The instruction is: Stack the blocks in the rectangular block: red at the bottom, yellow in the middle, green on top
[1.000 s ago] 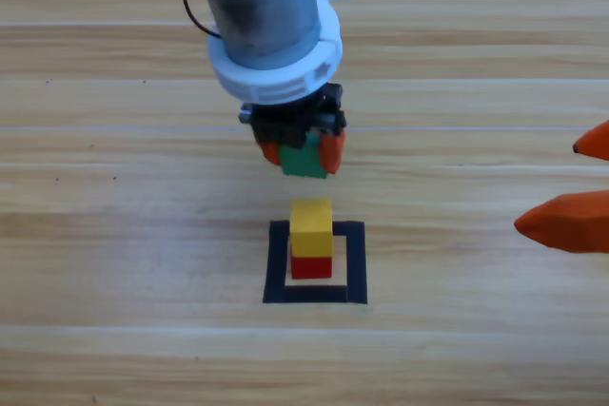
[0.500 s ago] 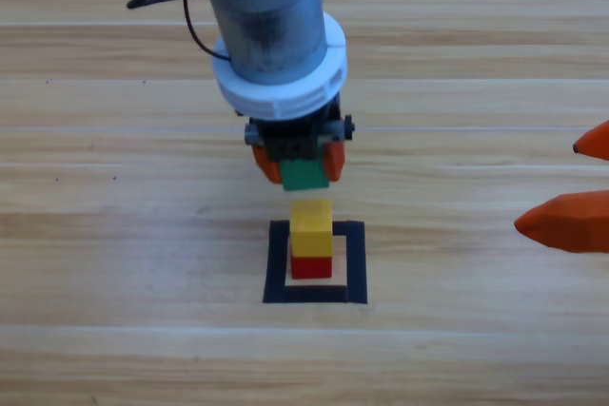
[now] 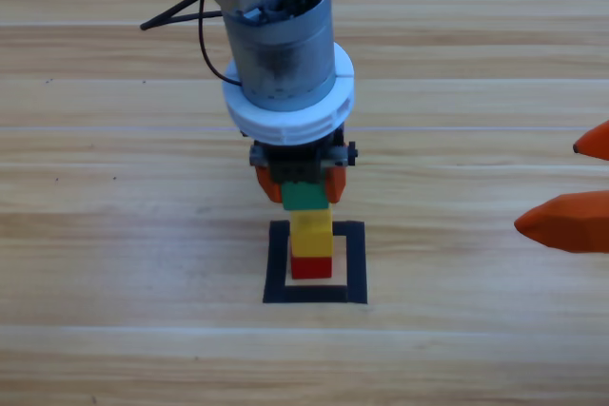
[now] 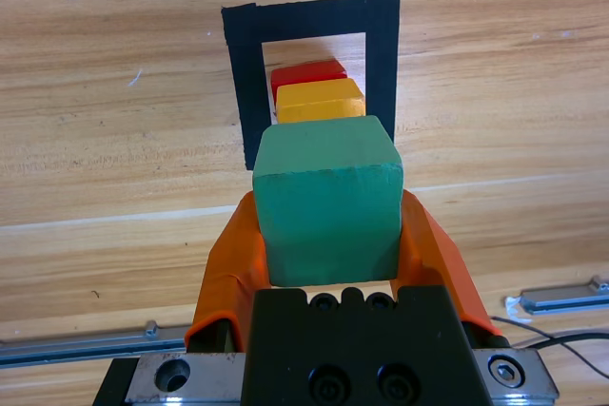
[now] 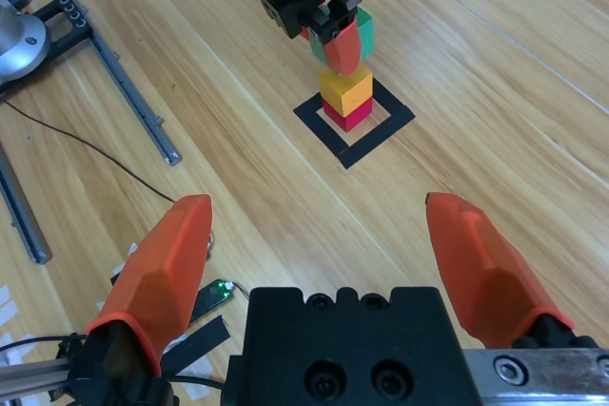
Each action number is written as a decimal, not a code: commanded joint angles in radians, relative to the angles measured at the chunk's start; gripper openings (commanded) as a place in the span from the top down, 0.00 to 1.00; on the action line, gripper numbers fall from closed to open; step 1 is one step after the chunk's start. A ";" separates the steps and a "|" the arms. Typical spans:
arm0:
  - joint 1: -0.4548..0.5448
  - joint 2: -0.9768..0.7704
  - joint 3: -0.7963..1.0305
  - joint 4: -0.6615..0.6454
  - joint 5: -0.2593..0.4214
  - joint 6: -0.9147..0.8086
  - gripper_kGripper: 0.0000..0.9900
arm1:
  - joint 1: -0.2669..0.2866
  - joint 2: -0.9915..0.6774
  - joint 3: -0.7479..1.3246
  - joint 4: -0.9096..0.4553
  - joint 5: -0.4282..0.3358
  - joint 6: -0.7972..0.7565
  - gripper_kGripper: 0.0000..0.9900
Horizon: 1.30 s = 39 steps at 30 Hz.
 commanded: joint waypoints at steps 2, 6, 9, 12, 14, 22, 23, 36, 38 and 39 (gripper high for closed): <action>-0.019 0.077 0.016 0.008 0.009 -0.004 1.00 | 0.028 0.015 0.031 0.006 -0.018 0.009 0.00; -0.019 0.090 0.012 0.008 0.009 -0.004 1.00 | 0.028 0.016 0.031 0.006 -0.018 0.009 0.00; -0.021 0.093 0.004 0.007 0.010 -0.004 1.00 | 0.028 0.015 0.031 0.006 -0.018 0.009 0.00; -0.021 0.096 0.001 0.007 0.010 -0.004 1.00 | 0.028 0.015 0.031 0.006 -0.018 0.009 0.00; -0.021 0.097 -0.002 0.007 0.010 -0.004 1.00 | 0.028 0.015 0.033 0.006 -0.018 0.009 0.00; -0.027 0.097 -0.016 0.007 0.010 -0.007 0.99 | 0.028 0.013 0.033 0.006 -0.018 0.009 0.00; -0.029 0.097 -0.016 0.007 0.010 -0.008 0.98 | 0.028 0.015 0.034 0.006 -0.016 0.009 0.00; -0.036 0.127 -0.025 0.007 0.015 -0.008 0.98 | 0.028 0.027 0.031 0.003 -0.015 0.006 0.00; -0.036 0.131 -0.027 0.007 0.016 -0.008 0.98 | 0.028 0.027 0.031 0.003 -0.016 0.006 0.00; -0.038 0.133 -0.025 0.007 0.016 -0.008 0.98 | 0.028 0.027 0.033 0.003 -0.016 0.006 0.00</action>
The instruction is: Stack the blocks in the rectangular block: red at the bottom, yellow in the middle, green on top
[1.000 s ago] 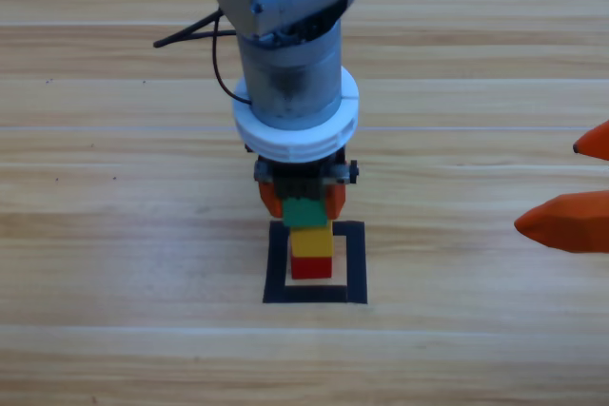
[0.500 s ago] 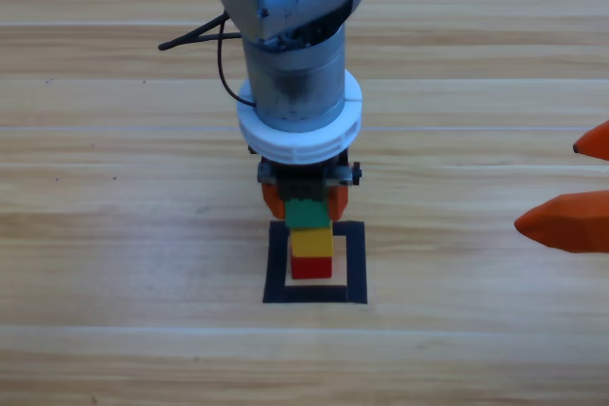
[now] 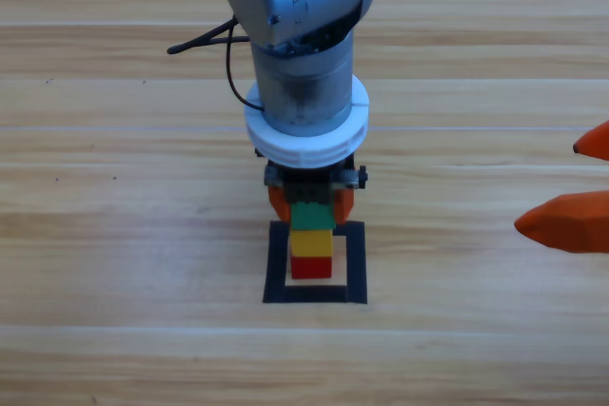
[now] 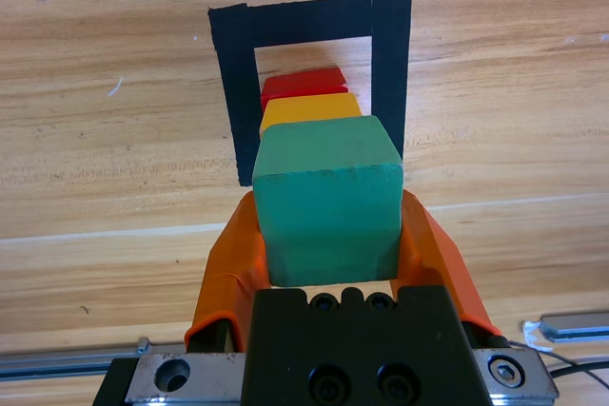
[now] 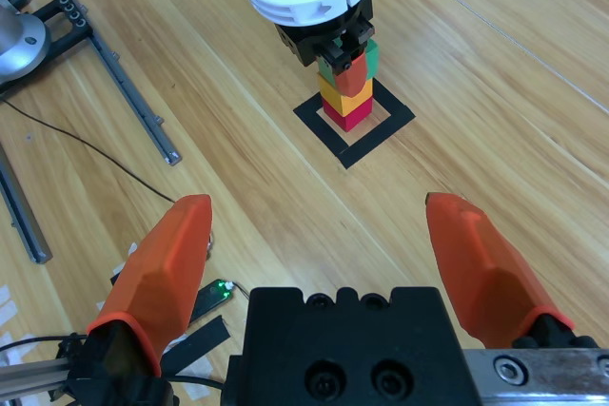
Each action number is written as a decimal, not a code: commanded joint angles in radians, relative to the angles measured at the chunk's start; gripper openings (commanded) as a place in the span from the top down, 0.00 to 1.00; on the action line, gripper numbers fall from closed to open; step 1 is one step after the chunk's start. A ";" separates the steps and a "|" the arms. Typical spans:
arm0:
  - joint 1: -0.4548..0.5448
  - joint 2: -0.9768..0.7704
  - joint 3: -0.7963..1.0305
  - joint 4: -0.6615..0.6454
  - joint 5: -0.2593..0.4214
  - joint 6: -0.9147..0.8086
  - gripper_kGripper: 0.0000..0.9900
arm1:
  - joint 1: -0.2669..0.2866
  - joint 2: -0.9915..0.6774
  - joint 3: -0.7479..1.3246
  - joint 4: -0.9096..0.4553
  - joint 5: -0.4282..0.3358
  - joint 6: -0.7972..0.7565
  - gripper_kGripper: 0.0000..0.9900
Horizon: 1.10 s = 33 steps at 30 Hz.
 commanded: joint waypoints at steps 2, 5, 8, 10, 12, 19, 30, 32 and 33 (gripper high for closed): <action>-0.030 0.065 0.002 0.007 0.015 -0.007 0.96 | 0.028 0.029 0.034 0.003 -0.018 0.004 0.00; -0.030 0.066 0.005 0.007 0.018 -0.007 0.85 | 0.028 0.027 0.034 0.003 -0.016 0.003 0.00; -0.030 0.066 0.003 0.007 0.018 -0.007 0.64 | 0.028 0.029 0.032 0.003 -0.018 0.003 0.00; -0.030 0.060 0.006 0.007 0.020 -0.010 0.47 | 0.028 0.030 0.032 0.003 -0.016 0.001 0.00; -0.030 0.053 0.009 0.007 0.022 -0.010 0.31 | 0.028 0.032 0.032 0.003 -0.018 0.001 0.00; -0.030 0.030 0.020 0.007 0.025 -0.011 0.15 | 0.028 0.050 0.026 0.003 -0.016 0.001 0.00; -0.093 -0.265 -0.118 0.018 0.156 0.044 0.00 | 0.028 0.052 0.025 0.003 -0.016 0.003 0.00; -0.128 -0.365 -0.086 0.016 0.209 0.056 0.00 | 0.028 0.052 0.026 0.003 -0.016 0.003 0.00; -0.149 -0.409 -0.058 0.008 0.238 0.062 0.00 | 0.028 0.052 0.026 0.003 -0.016 0.003 0.00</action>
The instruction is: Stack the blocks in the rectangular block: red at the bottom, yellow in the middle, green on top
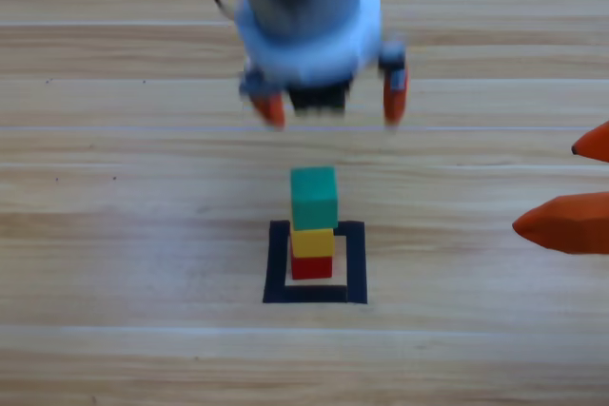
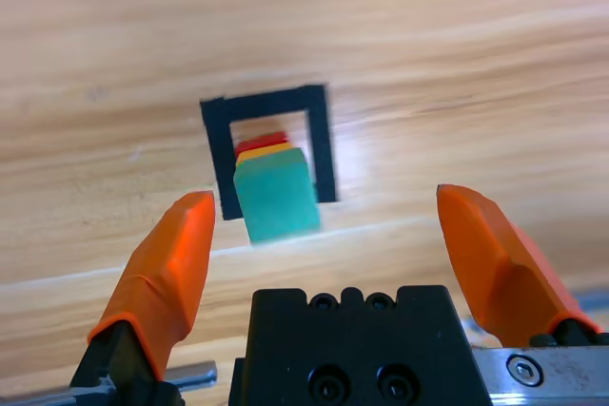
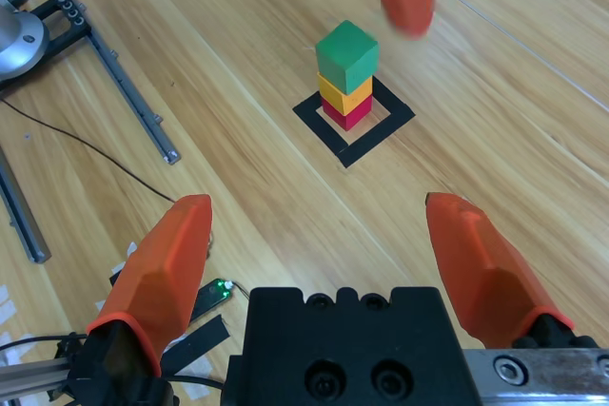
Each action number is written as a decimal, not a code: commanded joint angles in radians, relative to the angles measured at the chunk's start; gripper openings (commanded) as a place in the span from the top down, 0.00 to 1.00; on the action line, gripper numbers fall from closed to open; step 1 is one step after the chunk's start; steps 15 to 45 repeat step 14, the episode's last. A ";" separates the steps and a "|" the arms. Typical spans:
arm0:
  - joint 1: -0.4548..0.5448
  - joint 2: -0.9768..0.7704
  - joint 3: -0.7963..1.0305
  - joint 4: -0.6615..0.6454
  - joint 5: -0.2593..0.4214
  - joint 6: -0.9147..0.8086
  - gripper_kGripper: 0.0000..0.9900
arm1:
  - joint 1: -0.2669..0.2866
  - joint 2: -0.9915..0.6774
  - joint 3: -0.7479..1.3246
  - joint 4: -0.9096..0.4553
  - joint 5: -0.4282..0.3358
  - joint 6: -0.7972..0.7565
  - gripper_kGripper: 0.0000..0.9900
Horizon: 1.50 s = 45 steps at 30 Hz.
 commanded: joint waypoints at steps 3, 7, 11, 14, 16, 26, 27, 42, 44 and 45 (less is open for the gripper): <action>-0.177 -0.427 0.212 -0.047 0.179 0.049 0.00 | 0.028 0.047 0.026 0.003 -0.016 0.003 0.00; -0.197 -0.687 0.595 -0.288 0.190 0.138 0.00 | 0.028 0.049 0.026 0.003 -0.016 0.003 0.00; -0.197 -0.849 0.856 -0.457 0.176 0.224 0.00 | 0.028 0.047 0.026 0.003 -0.016 0.003 0.00; -0.197 -0.861 0.900 -0.469 0.174 0.240 0.00 | 0.028 0.047 0.028 0.003 -0.016 0.004 0.00; -0.197 -0.861 0.900 -0.469 0.174 0.240 0.00 | 0.028 0.047 0.028 0.003 -0.016 0.004 0.00; -0.197 -0.861 0.900 -0.469 0.174 0.240 0.00 | 0.028 0.047 0.028 0.003 -0.016 0.004 0.00; -0.197 -0.861 0.900 -0.469 0.174 0.240 0.00 | 0.028 0.047 0.028 0.003 -0.016 0.004 0.00; -0.197 -0.861 0.900 -0.469 0.174 0.240 0.00 | 0.028 0.047 0.028 0.003 -0.016 0.004 0.00; -0.197 -0.861 0.900 -0.469 0.174 0.240 0.00 | 0.028 0.047 0.028 0.003 -0.016 0.004 0.00; -0.197 -0.861 0.900 -0.469 0.174 0.240 0.00 | 0.028 0.047 0.028 0.003 -0.016 0.004 0.00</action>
